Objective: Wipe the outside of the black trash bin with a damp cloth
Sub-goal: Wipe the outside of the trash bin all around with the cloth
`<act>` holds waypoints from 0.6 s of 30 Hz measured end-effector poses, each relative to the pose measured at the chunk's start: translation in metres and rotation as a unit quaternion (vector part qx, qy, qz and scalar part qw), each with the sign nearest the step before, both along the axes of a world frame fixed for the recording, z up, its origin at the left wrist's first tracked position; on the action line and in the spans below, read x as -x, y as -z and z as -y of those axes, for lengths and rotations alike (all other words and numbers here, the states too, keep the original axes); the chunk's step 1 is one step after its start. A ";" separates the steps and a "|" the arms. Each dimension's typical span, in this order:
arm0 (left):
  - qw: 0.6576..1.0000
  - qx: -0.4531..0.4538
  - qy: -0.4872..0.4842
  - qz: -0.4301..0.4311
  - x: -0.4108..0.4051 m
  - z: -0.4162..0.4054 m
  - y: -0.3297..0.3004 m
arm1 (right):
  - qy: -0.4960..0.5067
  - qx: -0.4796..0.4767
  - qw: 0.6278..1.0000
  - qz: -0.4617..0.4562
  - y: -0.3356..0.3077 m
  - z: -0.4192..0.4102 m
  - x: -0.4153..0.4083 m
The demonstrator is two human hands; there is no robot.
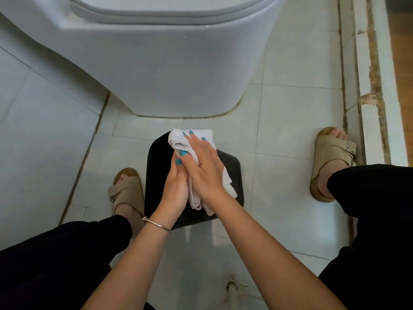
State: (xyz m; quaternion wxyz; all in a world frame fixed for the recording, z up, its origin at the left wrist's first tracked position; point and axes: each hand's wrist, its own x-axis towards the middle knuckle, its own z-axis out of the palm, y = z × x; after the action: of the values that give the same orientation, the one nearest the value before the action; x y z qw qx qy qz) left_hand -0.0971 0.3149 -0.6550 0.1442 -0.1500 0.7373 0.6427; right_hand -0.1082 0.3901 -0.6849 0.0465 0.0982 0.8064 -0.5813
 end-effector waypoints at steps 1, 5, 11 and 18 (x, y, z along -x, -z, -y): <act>1.000 0.005 -0.010 0.007 0.000 -0.002 -0.002 | 0.002 -0.002 1.000 -0.008 -0.002 0.004 -0.001; 1.000 0.002 -0.005 0.012 0.001 -0.006 -0.001 | 0.009 -0.006 1.000 -0.026 0.002 0.002 -0.004; 0.999 -0.014 0.029 0.008 0.003 0.001 0.002 | 0.011 -0.020 0.999 -0.047 0.012 -0.001 0.001; 0.998 0.007 0.065 -0.010 0.003 0.012 0.008 | 0.035 -0.036 0.999 -0.009 0.034 -0.014 0.009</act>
State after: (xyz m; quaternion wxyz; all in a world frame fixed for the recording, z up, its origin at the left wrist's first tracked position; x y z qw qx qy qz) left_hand -0.1005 0.3027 -0.6628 0.1776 -0.0961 0.7512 0.6284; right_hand -0.1169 0.4042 -0.7193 0.0155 0.1224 0.8234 -0.5538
